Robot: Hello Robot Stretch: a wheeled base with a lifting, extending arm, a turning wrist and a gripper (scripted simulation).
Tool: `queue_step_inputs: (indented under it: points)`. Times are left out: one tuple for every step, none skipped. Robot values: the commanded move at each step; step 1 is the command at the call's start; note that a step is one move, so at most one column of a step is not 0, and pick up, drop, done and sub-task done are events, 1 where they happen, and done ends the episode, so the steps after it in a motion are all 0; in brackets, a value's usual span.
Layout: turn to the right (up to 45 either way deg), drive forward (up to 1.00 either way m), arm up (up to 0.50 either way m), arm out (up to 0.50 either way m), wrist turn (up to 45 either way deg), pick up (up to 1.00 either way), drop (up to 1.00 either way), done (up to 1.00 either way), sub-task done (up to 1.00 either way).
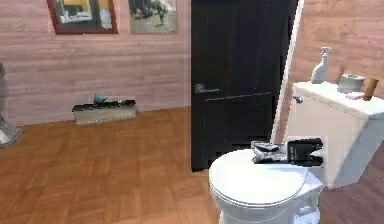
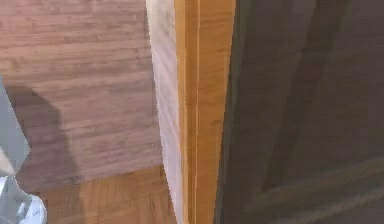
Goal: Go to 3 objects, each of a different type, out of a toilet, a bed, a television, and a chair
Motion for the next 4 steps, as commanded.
queue_step_inputs:
  points:
    - [0.0,0.20,0.00,0.00,0.0,0.00,0.00,0.00,0.00]
    - [33.0,0.00,0.00,0.00,0.0,0.00,0.00,0.00,0.00]
    - [0.0,0.00,0.00,0.00,0.0,0.00,0.00,0.00,1.00]
    - [-45.0,0.00,0.00,0.00,0.0,0.00,0.00,0.00,0.00]
